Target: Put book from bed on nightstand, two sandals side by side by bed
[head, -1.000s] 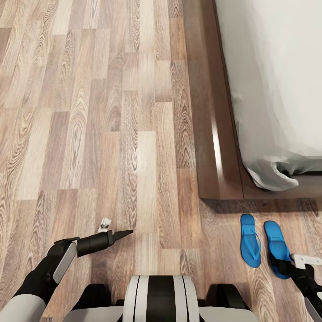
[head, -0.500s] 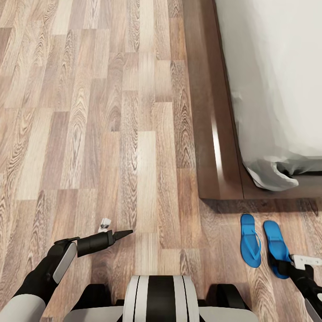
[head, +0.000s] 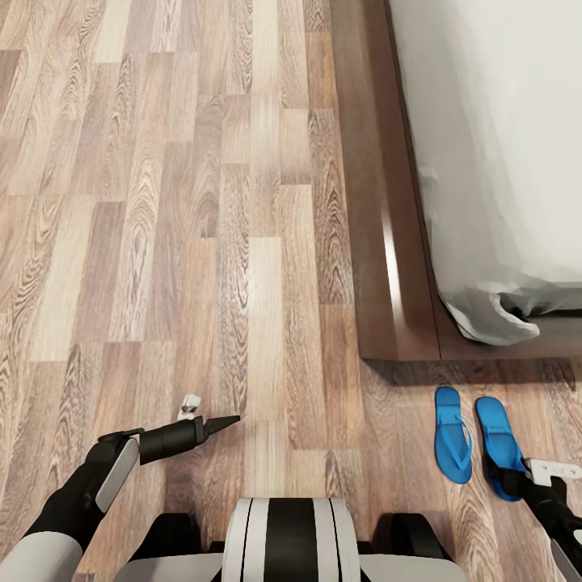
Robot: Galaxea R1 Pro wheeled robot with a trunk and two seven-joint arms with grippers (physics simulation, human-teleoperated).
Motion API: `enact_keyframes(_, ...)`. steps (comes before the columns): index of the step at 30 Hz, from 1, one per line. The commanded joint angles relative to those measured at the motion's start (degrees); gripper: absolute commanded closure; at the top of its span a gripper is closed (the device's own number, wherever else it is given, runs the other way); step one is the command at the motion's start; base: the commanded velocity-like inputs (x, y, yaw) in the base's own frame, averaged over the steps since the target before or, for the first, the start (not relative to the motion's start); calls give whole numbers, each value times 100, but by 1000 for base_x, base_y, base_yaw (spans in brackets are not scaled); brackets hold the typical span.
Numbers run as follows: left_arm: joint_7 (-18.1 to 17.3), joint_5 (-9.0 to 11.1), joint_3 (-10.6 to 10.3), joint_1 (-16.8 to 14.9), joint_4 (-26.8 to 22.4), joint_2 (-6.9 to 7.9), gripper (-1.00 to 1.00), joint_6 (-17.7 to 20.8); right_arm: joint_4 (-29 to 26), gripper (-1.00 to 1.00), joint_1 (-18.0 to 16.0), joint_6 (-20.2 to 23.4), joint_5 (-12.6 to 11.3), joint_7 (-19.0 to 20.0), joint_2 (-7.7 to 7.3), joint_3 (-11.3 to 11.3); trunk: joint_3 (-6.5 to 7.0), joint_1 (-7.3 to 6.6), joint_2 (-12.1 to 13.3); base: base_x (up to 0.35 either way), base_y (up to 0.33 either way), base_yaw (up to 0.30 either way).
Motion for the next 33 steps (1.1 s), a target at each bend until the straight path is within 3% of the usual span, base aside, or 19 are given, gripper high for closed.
enact_keyframes(1, -4, 24, 1, -1, 0, 1, -100, 37, 4, 100, -3, -40, -65, 46, 1, -12, -2, -1, -1, 0, 0, 0)
enact_keyframes(10, 220, 24, -15, -1, 0, -4, -100, 37, 3, 100, -7, -67, -65, 39, -1, -12, 153, -19, 9, 0, 0, 0)
enact_keyframes(33, 266, 24, -17, -1, 0, -4, -100, 36, 12, 100, -10, -68, -57, 1, -1, -12, 153, -19, 9, 44, -4, 0)
